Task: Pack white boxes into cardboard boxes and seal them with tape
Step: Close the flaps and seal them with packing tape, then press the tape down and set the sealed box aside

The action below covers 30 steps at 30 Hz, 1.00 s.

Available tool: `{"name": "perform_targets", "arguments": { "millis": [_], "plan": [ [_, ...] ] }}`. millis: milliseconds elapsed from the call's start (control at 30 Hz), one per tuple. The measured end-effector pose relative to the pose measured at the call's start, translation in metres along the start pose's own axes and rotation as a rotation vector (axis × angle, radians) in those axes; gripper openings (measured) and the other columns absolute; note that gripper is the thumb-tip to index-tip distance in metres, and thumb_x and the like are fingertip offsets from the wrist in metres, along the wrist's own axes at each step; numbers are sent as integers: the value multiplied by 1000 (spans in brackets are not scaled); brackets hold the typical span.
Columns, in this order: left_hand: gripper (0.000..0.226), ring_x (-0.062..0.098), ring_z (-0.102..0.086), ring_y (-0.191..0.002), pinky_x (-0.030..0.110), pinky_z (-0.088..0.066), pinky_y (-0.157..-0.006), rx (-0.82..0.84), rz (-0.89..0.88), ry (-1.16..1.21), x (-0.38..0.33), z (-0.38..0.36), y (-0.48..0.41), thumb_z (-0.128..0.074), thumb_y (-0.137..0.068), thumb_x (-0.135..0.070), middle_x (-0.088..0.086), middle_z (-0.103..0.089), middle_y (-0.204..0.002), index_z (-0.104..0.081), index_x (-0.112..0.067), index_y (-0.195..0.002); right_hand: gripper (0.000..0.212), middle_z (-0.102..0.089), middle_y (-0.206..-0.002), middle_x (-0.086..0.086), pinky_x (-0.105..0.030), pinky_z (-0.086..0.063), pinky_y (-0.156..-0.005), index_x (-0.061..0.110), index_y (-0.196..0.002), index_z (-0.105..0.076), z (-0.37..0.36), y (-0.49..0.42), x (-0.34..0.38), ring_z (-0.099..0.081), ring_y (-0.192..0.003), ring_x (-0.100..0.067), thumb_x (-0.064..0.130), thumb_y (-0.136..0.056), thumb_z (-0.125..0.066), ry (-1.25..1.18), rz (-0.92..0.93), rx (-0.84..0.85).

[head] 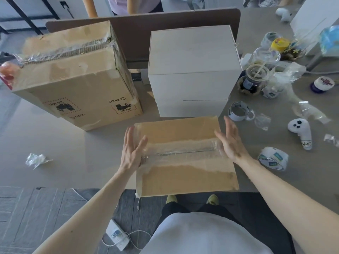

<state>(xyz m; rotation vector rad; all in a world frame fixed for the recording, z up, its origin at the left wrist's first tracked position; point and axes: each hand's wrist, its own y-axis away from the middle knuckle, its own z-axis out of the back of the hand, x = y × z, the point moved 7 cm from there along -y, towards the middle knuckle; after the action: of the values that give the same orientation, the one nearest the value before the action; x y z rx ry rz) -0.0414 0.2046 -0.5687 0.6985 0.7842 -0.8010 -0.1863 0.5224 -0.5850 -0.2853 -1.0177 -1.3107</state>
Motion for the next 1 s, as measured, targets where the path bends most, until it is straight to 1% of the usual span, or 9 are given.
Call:
{"name": "perform_targets", "arguments": {
  "millis": [67, 133, 200, 300, 400, 500, 733, 900, 1000],
  "plan": [
    [97, 4, -10, -146, 37, -21, -109, 82, -123, -100, -7, -10, 12, -48, -74, -76, -15, 0, -165, -12, -40, -156, 84, 18, -161, 14, -60, -23, -114, 51, -149, 6, -8, 19, 13, -6, -150, -29, 70, -84, -43, 152, 110, 83],
    [92, 8, -10, -149, 45, -26, -112, 112, -223, -186, -4, -18, 21, -55, -77, -74, -21, 4, -163, -9, -48, -153, 89, 27, -158, 18, -59, -34, -109, 51, -148, 12, -21, 33, 17, -13, -149, -29, 69, -85, -49, 276, 217, 138],
    [85, 16, -16, -151, 53, -35, -111, 112, -294, -285, -2, -25, 25, -63, -81, -68, -26, 1, -161, -13, -57, -149, 94, 30, -157, 15, -55, -45, -98, 48, -150, 12, -29, 37, 16, -31, -143, -33, 69, -85, -52, 393, 253, 137],
    [83, 21, -28, -147, 52, -42, -108, 116, -269, -339, 1, -27, 27, -64, -81, -70, -24, -4, -163, -22, -50, -150, 94, 25, -159, 13, -49, -56, -83, 45, -152, 5, -32, 39, 15, -52, -128, -33, 81, -78, -40, 490, 320, 78],
    [93, 23, -31, -146, 52, -41, -107, 137, -228, -375, 0, -27, 25, -57, -74, -79, -21, -3, -164, -26, -41, -153, 92, 23, -160, 14, -44, -58, -74, 46, -152, 0, -33, 33, 12, -58, -121, -30, 87, -75, -29, 559, 316, 75],
    [93, 22, -32, -145, 51, -43, -107, 149, -197, -392, -2, -29, 21, -65, -76, -74, -22, -3, -164, -26, -41, -153, 91, 22, -160, 13, -42, -58, -67, 46, -151, 2, -34, 29, 12, -60, -116, -32, 86, -75, -31, 601, 309, 64],
    [98, 19, -31, -145, 49, -39, -108, 149, -195, -360, -3, -27, 23, -73, -73, -67, -22, -2, -164, -25, -40, -154, 91, 31, -157, 14, -44, -59, -69, 41, -153, 1, -37, 29, 12, -54, -126, -28, 81, -80, -35, 576, 308, 112],
    [99, 16, -33, -144, 48, -40, -109, 79, -152, -281, -4, -24, 40, -81, -69, -63, -20, -6, -164, -30, -43, -152, 92, 26, -159, 11, -45, -56, -80, 36, -155, -9, -25, 27, 20, -50, -131, -22, 78, -78, -39, 530, 345, 163],
    [88, 19, -36, -142, 50, -41, -108, 1, -138, -258, -4, -17, 60, -79, -69, -61, -17, -8, -165, -35, -48, -145, 93, 22, -160, 10, -46, -56, -84, 36, -155, -12, -28, 26, 31, -51, -130, -22, 76, -77, -42, 498, 400, 222]
  ]
}}
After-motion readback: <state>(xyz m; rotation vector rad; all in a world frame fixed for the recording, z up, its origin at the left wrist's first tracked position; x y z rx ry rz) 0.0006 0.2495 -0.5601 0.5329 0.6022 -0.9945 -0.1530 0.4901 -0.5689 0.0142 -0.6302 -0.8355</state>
